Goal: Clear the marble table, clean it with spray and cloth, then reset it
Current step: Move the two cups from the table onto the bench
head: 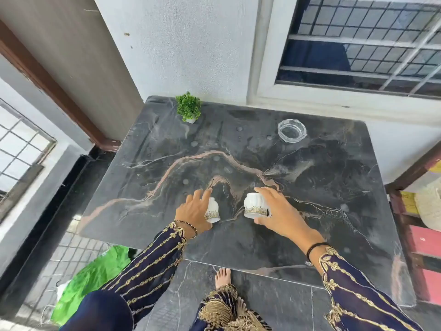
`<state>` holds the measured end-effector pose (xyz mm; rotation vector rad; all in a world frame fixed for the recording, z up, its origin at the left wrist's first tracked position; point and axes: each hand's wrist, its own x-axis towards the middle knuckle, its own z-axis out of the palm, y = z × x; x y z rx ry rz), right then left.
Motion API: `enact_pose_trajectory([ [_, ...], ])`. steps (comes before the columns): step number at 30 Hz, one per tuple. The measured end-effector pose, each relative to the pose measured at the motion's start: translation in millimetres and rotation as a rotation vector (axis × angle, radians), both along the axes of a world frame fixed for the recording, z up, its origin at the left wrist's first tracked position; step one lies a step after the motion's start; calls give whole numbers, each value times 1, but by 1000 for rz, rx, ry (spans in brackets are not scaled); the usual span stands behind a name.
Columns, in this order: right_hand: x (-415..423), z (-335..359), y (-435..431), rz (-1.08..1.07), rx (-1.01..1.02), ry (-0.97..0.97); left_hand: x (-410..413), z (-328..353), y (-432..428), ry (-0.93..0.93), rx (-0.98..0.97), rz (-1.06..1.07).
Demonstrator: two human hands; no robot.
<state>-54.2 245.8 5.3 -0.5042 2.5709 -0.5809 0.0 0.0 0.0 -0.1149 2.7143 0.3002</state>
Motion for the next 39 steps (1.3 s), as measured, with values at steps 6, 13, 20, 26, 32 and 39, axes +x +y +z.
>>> enact_pose_trajectory([
  [6, -8, -15, -7, -62, 54, 26, -3, -18, 1, 132, 10, 53],
  [13, -4, -13, 5, -348, -73, -49, -23, -14, 11, 67, 342, 365],
  [20, 9, -7, 61, -644, -287, -127, -36, -4, 62, -16, 511, 353],
  [26, 24, -3, 135, -825, -396, -117, -44, 9, 138, -61, 519, 149],
  [32, 31, -10, 241, -884, -448, -87, -48, 23, 250, -57, 504, -1],
  [39, 40, -23, 405, -909, -465, -105, -48, 18, 421, -138, 568, -43],
])
